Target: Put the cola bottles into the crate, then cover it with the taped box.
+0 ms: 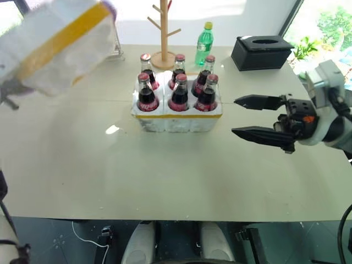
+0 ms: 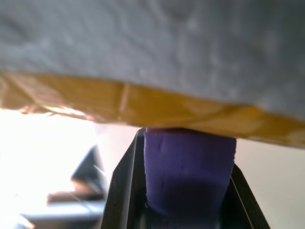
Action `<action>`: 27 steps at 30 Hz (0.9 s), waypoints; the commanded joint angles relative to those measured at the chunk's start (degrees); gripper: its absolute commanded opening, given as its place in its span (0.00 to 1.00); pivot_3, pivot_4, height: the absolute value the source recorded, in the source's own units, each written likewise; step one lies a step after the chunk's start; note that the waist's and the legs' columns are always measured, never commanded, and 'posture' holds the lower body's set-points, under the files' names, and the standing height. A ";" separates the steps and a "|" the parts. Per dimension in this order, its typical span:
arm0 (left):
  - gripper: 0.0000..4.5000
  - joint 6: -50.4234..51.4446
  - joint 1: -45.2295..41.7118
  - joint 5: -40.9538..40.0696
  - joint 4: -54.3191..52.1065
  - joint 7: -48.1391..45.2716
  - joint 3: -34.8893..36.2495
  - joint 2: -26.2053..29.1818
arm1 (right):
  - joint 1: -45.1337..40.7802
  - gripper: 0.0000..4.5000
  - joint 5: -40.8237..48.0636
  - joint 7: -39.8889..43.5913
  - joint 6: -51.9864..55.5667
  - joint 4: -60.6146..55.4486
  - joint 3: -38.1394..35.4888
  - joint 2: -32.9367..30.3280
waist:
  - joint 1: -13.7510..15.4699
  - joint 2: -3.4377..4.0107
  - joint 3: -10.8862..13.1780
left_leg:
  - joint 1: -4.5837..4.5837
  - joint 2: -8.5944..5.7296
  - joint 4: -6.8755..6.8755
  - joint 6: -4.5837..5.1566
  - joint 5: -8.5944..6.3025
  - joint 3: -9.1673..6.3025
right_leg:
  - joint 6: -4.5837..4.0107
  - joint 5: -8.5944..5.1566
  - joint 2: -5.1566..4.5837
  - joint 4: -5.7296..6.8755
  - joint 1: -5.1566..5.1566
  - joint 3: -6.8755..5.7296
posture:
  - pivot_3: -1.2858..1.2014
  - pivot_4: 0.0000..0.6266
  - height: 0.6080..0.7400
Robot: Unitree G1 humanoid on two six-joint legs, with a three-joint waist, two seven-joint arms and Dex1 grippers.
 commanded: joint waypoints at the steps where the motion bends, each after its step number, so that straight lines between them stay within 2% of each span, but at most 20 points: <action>1: 0.08 -4.86 1.41 -2.54 -14.91 6.09 2.37 -2.96 | -0.01 1.00 0.57 -0.72 -1.00 -1.05 -2.21 -0.47 | 0.29 0.01 -0.01 | 0.00 0.00 0.00 0.01 -0.01 0.00 | 0.00 0.00 -0.01 -0.01 0.00 0.00 | 0.52 0.24 1.00; 3: 0.08 -4.69 3.41 -2.28 -21.29 8.50 2.63 -4.50 | 0.44 1.00 0.25 -0.61 -1.15 -1.07 -2.04 -0.54 | 0.54 0.02 -0.01 | 0.00 -0.01 0.00 0.01 -0.01 0.01 | 0.00 0.00 -0.02 -0.04 0.00 0.01 | 0.52 0.24 1.00; 8: 0.08 2.90 9.33 -0.24 -40.13 12.62 1.91 -9.92 | 1.61 1.00 -0.38 -1.57 -1.35 -0.11 -2.79 -0.84 | 0.38 0.03 -0.01 | 0.00 0.02 -0.01 0.01 0.00 0.05 | 0.00 0.00 0.04 -0.02 -0.04 0.01 | 0.52 0.24 1.00; 11: 0.08 4.75 12.65 5.57 -48.44 15.76 -0.32 -11.63 | 2.36 1.00 -0.51 -2.47 -1.38 0.48 -4.04 -1.19 | 0.54 0.03 -0.01 | -0.02 0.01 0.01 0.01 0.00 0.07 | 0.01 0.01 0.04 -0.03 -0.03 0.01 | 0.52 0.24 1.00; 15: 0.08 6.27 16.68 11.81 -55.79 18.97 -2.81 -13.97 | 4.33 1.00 -1.30 -3.18 -1.45 0.89 -5.96 -1.44 | 0.73 0.05 -0.02 | -0.01 0.01 0.02 0.01 0.00 0.07 | 0.01 0.01 0.06 -0.03 -0.02 0.01 | 0.52 0.24 1.00; 17: 0.08 6.79 17.89 17.46 -58.32 21.81 -4.44 -14.61 | 5.36 1.00 -1.67 -3.74 -1.51 1.08 -6.96 -1.43 | 0.92 0.05 -0.02 | -0.01 0.01 0.03 0.02 0.00 0.07 | 0.01 0.01 0.07 -0.02 -0.01 0.01 | 0.52 0.24 1.00; 21: 0.08 7.26 19.12 27.09 -59.64 26.15 -7.37 -14.22 | 5.93 1.00 -1.41 -5.21 -1.46 0.71 -7.65 -0.95 | 0.95 0.05 -0.02 | 0.00 -0.01 0.05 0.02 0.00 0.07 | 0.01 0.01 0.07 -0.03 0.03 0.01 | 0.52 0.24 1.00; 25: 0.08 7.71 21.15 31.35 -59.14 29.35 -9.17 -15.89 | 5.96 1.00 -0.66 -6.36 -1.28 0.03 -7.82 -0.37 | 0.83 0.06 -0.02 | 0.01 0.00 0.05 0.02 0.00 0.07 | 0.01 0.01 0.08 -0.03 0.03 0.01 | 0.52 0.24 1.00; 26: 0.31 8.00 21.55 31.31 -59.14 29.55 -9.25 -16.55 | 5.83 1.00 -0.50 -6.71 -1.24 -0.06 -7.77 -0.22 | 0.85 0.06 -0.02 | 0.01 0.01 0.05 0.02 0.00 0.07 | 0.01 0.01 0.09 -0.03 0.04 0.01 | 0.52 0.24 1.00; 27: 0.39 7.97 21.86 31.16 -59.23 29.65 -9.29 -17.09 | 5.72 1.00 -0.39 -7.02 -1.23 -0.11 -7.71 -0.08 | 0.91 0.06 -0.02 | 0.02 0.01 0.05 0.02 0.00 0.06 | 0.01 0.01 0.09 -0.03 0.03 0.01 | 0.52 0.24 1.00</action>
